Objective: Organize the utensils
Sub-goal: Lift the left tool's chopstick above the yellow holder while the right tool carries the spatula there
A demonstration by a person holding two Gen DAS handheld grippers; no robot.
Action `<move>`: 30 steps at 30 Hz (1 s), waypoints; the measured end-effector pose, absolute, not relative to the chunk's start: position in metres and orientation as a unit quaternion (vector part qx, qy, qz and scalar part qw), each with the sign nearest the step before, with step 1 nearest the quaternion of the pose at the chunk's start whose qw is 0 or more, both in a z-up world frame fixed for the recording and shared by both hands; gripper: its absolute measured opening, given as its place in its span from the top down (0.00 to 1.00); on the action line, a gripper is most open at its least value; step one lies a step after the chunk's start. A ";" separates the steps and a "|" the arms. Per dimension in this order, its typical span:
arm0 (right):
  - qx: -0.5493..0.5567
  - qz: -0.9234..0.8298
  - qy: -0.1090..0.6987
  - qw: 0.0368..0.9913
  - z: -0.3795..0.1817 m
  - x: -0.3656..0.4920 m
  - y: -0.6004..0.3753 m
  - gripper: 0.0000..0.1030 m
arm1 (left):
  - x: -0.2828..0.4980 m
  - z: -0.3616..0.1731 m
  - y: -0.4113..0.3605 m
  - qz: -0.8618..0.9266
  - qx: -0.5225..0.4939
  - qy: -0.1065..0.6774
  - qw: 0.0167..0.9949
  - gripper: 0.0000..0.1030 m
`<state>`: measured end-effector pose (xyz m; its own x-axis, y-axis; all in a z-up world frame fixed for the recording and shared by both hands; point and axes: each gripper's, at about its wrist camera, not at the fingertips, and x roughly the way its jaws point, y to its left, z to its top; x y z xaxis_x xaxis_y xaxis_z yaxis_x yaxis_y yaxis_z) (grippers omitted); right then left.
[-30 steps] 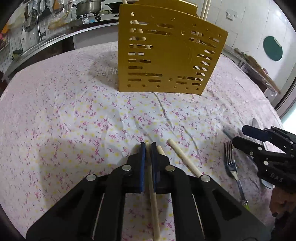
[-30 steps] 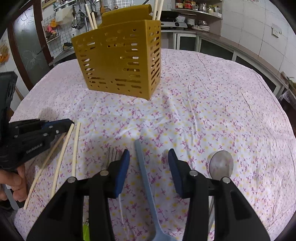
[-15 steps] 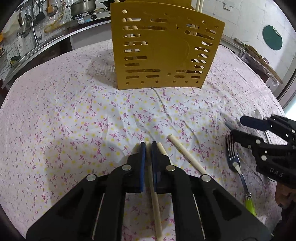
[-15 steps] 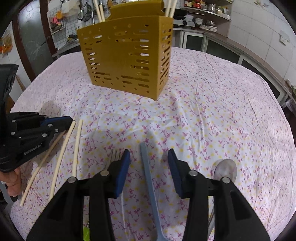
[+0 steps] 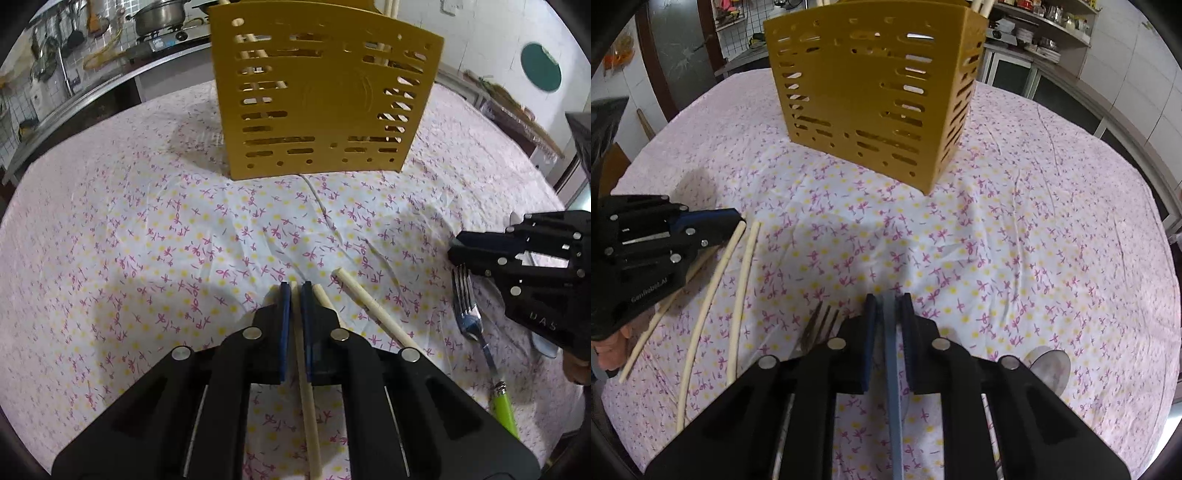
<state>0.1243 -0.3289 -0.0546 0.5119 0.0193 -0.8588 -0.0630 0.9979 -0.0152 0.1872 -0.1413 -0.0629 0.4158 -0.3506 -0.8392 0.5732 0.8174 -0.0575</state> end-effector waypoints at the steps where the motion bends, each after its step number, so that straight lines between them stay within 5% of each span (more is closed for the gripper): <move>1: -0.018 0.023 0.495 0.869 -0.053 0.124 -0.330 0.93 | 0.188 -0.063 -0.139 -0.281 0.110 0.466 0.832 0.97; 21: 0.050 0.023 0.289 0.956 0.066 0.075 -0.343 0.93 | 0.166 0.039 -0.097 -0.325 0.027 0.365 0.872 0.97; 30: 0.058 0.021 0.258 0.964 0.082 0.071 -0.346 0.93 | 0.157 0.066 -0.102 -0.330 0.029 0.333 0.883 0.97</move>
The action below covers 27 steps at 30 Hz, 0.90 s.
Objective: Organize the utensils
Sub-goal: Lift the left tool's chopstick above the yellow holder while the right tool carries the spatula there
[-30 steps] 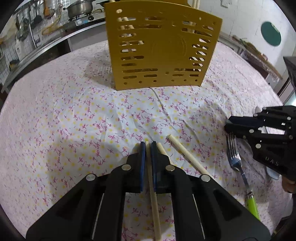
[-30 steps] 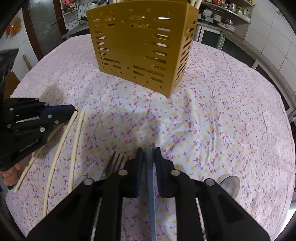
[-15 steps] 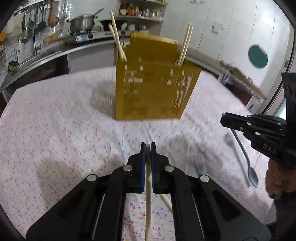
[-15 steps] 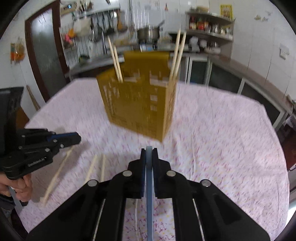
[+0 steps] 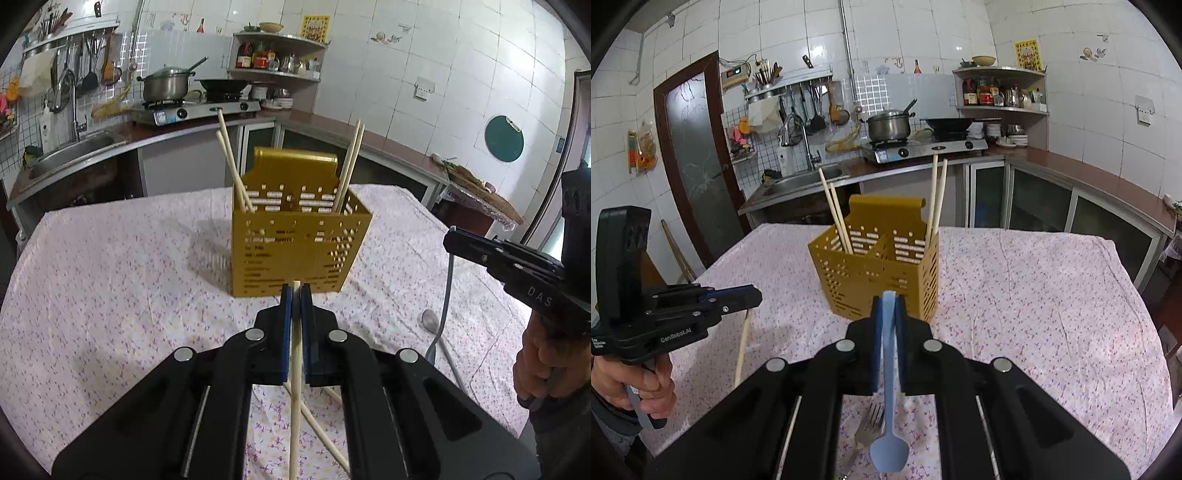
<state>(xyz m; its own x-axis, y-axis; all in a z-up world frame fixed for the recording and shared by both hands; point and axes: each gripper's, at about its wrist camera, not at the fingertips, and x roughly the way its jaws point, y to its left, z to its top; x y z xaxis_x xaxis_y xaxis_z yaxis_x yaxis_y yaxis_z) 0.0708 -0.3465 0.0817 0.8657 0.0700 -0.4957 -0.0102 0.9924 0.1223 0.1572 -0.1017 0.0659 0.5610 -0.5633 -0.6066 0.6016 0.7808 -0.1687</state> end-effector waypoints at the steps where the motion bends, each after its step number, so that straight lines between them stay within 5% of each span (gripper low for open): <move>1: 0.057 0.021 0.255 0.965 0.084 0.071 -0.346 0.93 | 0.157 0.070 -0.102 -0.330 0.028 0.329 0.884 0.97; 27: 0.008 0.002 0.135 0.991 0.210 0.140 -0.341 0.93 | 0.227 0.231 -0.148 -0.323 0.037 0.179 0.929 0.97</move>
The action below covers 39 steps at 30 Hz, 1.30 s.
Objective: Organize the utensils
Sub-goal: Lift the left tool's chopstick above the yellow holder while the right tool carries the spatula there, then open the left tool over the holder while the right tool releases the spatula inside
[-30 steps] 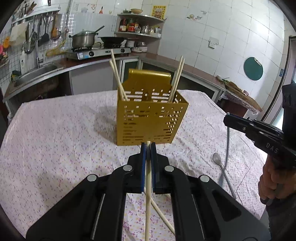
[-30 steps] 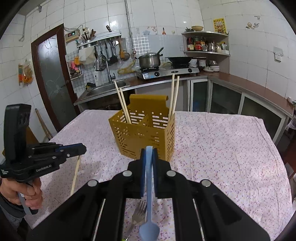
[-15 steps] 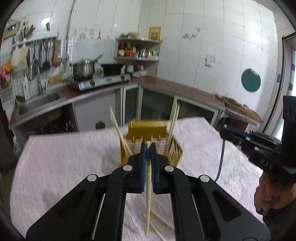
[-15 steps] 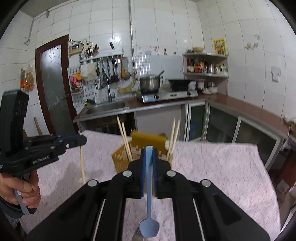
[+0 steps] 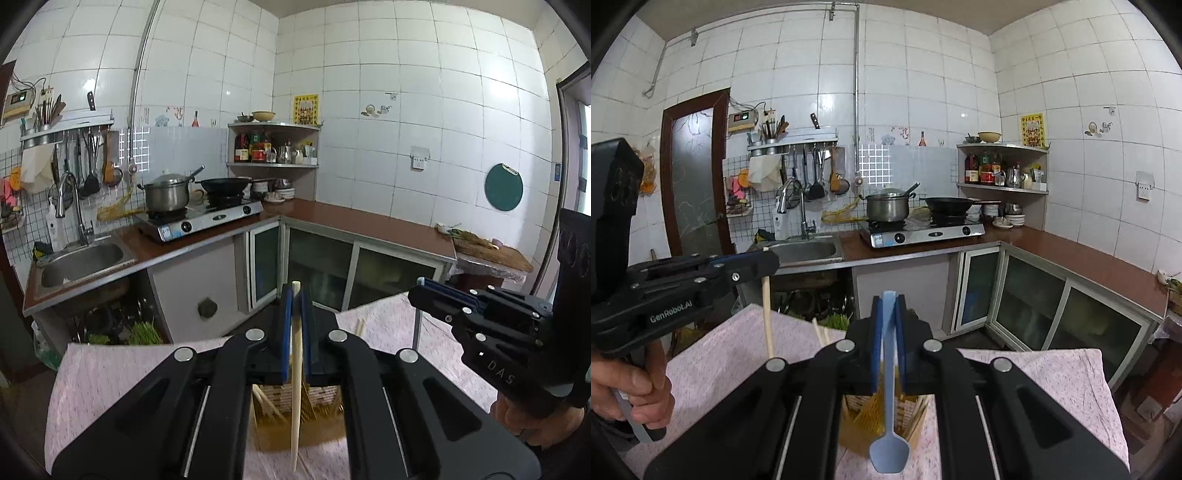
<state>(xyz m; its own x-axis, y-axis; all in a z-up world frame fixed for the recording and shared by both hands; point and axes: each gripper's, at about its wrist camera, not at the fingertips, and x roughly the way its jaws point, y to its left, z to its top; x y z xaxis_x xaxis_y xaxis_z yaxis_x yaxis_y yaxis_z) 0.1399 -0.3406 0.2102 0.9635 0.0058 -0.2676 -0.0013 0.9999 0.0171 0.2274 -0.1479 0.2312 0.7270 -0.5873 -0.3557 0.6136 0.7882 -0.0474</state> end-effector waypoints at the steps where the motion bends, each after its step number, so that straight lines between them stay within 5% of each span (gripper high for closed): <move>1: 0.010 0.000 0.133 0.991 0.210 0.146 -0.342 0.93 | 0.232 0.232 -0.150 -0.323 0.036 0.178 0.929 0.97; 11: 0.021 0.006 0.131 0.991 0.197 0.187 -0.348 0.93 | 0.274 0.243 -0.158 -0.315 0.010 0.154 0.936 0.97; 27: 0.047 0.008 0.169 0.984 0.152 0.206 -0.355 0.92 | 0.305 0.164 -0.159 -0.296 -0.003 0.212 0.931 0.96; 31: 0.051 0.005 0.170 0.984 0.156 0.200 -0.358 0.91 | 0.297 0.161 -0.151 -0.292 -0.001 0.213 0.933 0.73; 39: 0.049 -0.029 0.180 0.982 0.150 0.143 -0.376 0.86 | 0.260 0.151 -0.111 -0.272 -0.008 0.227 0.935 0.60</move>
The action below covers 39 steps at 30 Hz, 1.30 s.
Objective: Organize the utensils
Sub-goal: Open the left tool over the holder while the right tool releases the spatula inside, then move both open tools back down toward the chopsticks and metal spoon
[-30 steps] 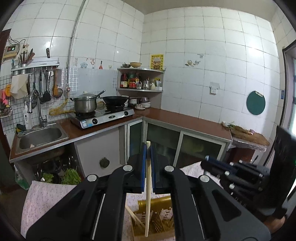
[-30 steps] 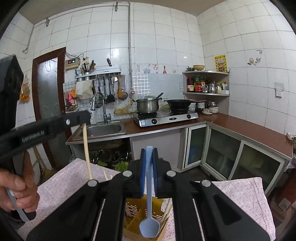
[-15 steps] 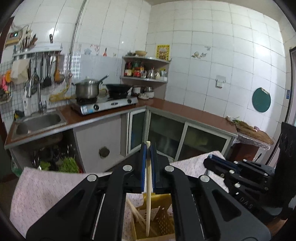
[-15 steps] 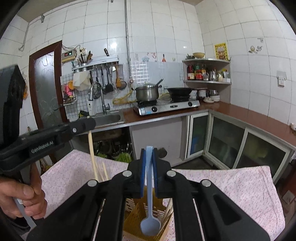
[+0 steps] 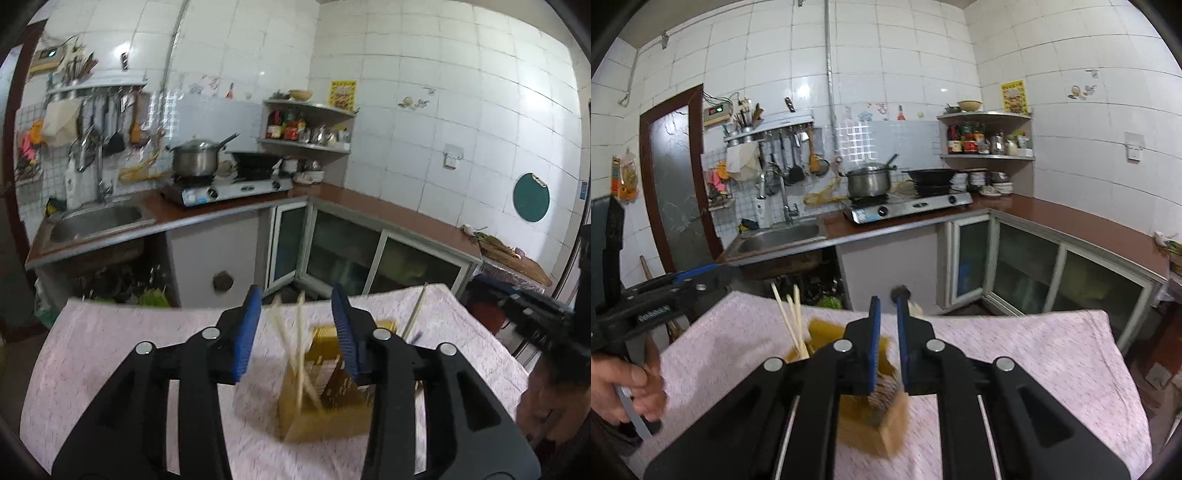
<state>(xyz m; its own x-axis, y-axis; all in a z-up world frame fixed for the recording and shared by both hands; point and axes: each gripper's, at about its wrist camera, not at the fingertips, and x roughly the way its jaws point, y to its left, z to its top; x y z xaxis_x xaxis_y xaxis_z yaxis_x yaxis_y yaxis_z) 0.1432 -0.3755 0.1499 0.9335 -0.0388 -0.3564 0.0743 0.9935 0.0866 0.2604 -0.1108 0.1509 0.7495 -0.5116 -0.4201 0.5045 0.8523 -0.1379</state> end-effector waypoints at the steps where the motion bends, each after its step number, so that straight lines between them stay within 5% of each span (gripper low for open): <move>1: 0.052 -0.034 0.183 0.981 0.146 0.135 -0.380 0.74 | 0.254 0.143 -0.102 -0.266 -0.012 0.233 0.935 0.56; 2: 0.058 -0.040 0.189 0.979 0.137 0.121 -0.386 0.61 | 0.246 0.134 -0.096 -0.259 -0.009 0.240 0.935 0.54; 16: 0.115 -0.088 0.292 0.945 0.007 -0.001 -0.415 0.60 | 0.131 -0.025 -0.059 -0.232 -0.002 0.390 0.891 0.51; 39: 0.114 -0.105 0.385 0.910 -0.047 0.025 -0.425 0.60 | 0.157 -0.059 -0.124 -0.232 0.053 0.454 0.859 0.51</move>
